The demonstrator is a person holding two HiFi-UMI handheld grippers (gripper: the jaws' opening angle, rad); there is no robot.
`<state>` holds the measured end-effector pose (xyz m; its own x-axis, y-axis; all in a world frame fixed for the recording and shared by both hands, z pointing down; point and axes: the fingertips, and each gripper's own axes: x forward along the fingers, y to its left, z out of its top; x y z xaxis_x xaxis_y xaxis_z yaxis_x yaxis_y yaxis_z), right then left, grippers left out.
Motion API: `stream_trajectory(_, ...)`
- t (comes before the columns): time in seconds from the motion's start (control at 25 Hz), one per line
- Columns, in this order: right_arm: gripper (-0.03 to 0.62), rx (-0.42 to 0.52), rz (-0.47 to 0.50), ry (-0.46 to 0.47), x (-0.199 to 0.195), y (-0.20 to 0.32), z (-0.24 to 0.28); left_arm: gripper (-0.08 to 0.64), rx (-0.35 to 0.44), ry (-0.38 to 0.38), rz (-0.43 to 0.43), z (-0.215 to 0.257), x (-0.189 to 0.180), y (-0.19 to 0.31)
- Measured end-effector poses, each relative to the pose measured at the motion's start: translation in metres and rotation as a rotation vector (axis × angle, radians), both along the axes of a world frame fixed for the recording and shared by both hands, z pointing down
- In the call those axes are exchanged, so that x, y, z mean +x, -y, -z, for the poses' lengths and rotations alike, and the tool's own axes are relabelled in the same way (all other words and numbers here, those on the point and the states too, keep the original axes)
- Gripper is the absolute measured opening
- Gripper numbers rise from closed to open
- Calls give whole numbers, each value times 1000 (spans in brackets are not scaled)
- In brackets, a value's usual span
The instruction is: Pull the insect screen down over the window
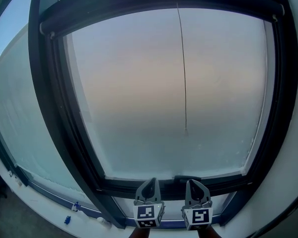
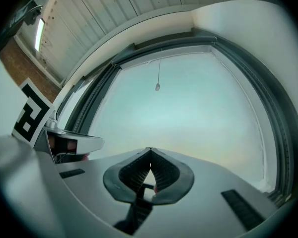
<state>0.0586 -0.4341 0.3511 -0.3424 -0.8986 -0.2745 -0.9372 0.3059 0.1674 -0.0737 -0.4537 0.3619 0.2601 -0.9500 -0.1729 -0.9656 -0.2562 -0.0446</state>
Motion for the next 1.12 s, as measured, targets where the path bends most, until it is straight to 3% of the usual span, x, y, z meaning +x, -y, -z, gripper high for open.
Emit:
stream_trajectory(0.36,3,179,58,20,13,13,75,3,227,51,55,96,-1,10)
stream_trajectory(0.6,3,309,36,21,20,15,131,3,304,91,77,135,-4,16)
stream_trajectory(0.8,3,387,8,24,23,20,175,3,382,28,12,181,-2,15)
stream_trajectory(1.12,3,479,-24,119,34,20,253,3,504,34,-4,243,-21,10)
